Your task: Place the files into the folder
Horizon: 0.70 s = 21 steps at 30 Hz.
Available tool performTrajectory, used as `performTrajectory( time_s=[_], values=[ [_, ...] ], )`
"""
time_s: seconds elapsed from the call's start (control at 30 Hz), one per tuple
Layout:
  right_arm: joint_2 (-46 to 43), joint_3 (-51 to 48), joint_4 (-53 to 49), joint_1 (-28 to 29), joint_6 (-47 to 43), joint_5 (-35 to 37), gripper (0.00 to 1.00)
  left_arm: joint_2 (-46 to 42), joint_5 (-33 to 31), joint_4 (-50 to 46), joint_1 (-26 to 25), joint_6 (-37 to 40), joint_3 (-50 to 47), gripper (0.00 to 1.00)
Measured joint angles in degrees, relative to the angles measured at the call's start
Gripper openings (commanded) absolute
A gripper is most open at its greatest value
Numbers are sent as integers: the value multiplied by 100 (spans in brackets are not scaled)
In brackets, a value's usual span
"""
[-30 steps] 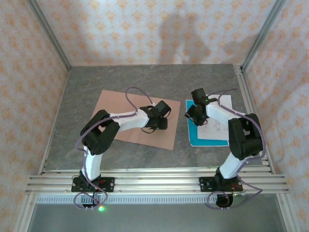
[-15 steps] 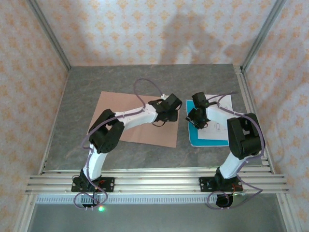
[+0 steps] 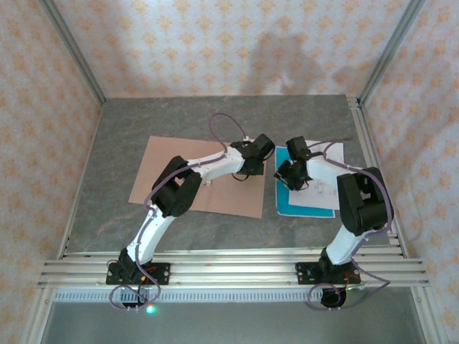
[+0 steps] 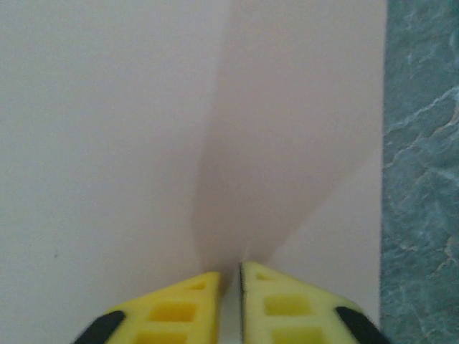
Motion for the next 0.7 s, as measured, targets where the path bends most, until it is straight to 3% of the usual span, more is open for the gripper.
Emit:
performTrajectory(
  time_s=[0.7],
  values=[
    [179,4,415,577,-188,-800,34,-83,166,442,-2,-221,-273,3]
  ],
)
